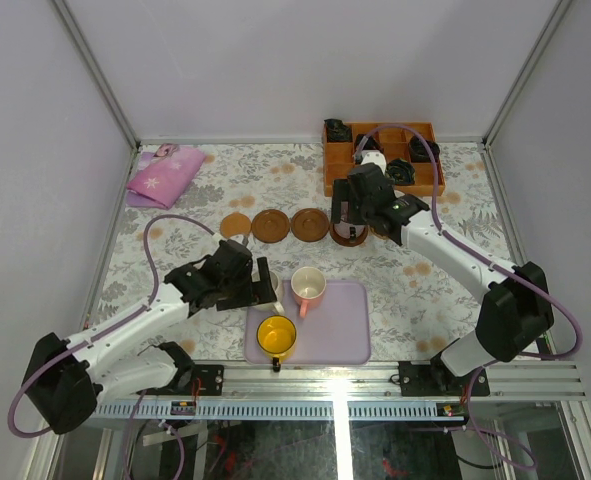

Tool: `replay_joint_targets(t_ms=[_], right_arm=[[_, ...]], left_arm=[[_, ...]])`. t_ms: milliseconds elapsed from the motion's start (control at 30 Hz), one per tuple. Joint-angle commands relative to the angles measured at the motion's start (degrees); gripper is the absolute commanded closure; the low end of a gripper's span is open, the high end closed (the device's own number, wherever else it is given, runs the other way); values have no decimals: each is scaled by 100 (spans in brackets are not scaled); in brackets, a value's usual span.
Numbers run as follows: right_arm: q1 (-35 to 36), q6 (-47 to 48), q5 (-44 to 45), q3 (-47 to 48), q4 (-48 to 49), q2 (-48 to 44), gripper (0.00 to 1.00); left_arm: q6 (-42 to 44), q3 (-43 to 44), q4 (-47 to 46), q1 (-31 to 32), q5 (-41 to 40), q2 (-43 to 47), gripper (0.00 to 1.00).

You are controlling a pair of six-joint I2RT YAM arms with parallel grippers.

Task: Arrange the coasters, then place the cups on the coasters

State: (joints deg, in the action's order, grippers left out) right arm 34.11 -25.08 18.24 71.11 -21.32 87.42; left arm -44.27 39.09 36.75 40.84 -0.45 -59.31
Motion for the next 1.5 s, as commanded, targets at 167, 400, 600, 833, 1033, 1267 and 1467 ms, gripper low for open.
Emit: replay_joint_targets(t_ms=[167,400,600,833,1033,1267,1467], right_arm=[[-23,-57,-125,209,204,73,1],[-24,-40,-154,175,258,110,1],[-20,9,-156,85,333,100,1],[-26,56,-227,8,398,91,0],[-21,93,-284,-31,436,56,0],[-26,188,-353,1,462,56,1],[-20,147,-354,-26,435,20,1]], left_arm=[[321,134,-386,39,-22,-271,3],[481,116,-593,42,103,-372,2],[556,182,-647,43,137,-512,1],[586,225,-702,42,182,-580,0],[594,254,-705,38,58,-652,0],[855,400,-714,39,-284,-914,0],[1267,693,-543,-60,-590,-1300,1]])
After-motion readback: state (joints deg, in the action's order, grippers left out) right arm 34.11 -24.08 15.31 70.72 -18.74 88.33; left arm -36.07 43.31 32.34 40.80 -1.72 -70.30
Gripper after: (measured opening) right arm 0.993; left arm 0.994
